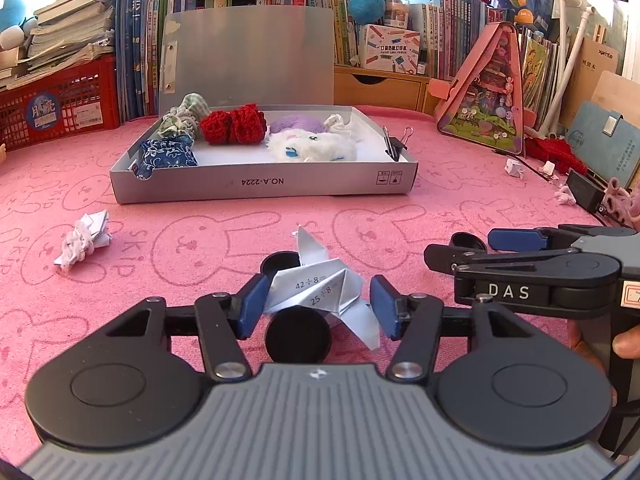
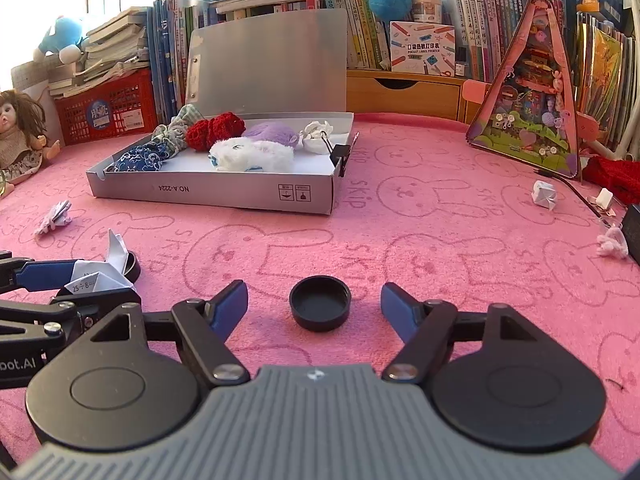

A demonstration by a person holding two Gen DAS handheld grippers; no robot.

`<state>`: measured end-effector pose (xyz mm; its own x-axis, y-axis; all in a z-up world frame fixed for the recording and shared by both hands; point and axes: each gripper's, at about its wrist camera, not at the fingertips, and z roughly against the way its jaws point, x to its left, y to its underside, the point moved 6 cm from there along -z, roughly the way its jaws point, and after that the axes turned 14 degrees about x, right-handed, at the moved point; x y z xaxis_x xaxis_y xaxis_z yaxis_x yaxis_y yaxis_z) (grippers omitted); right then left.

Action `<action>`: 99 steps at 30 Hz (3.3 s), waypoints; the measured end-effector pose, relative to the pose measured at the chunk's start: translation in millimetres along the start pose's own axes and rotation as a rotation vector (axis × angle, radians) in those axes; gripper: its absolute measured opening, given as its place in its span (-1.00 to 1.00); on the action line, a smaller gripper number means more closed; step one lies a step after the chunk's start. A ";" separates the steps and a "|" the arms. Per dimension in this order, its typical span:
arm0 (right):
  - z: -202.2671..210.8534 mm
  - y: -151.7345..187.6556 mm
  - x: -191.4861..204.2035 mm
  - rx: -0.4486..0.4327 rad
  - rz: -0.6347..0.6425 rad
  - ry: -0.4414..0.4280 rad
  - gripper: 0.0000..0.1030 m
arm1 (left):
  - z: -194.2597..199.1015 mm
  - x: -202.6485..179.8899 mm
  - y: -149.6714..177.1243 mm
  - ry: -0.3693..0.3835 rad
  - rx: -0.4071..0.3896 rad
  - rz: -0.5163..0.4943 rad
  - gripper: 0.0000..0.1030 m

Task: Organize objects
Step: 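Grasp the white origami crane with the left tool while the right tool grasps the black lid, then carry the origami crane and black lid with both tools into the grey box, then open both tools to release the crane and lid in the box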

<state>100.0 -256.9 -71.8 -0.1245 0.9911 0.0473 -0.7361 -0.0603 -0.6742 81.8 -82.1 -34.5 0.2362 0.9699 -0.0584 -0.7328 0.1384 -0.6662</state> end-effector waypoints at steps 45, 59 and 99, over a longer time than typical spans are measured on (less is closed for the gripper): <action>20.8 -25.1 13.1 -0.093 0.009 -0.023 -0.29 | 41.0 62.6 -55.5 -0.096 -0.170 0.079 0.08; 10.3 -82.3 5.4 -0.117 -0.042 -0.037 -0.28 | 6.2 97.4 -115.3 -0.072 -0.150 0.121 0.08; -134.0 -177.6 12.3 0.127 -0.058 -0.006 -0.28 | -174.7 119.4 -209.0 -0.092 0.146 0.054 0.08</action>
<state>318.4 -218.1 -50.2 -0.0828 0.9927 0.0880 -0.8204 -0.0177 -0.5715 374.6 -30.1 -32.1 0.1394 0.9900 -0.0191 -0.8294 0.1062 -0.5485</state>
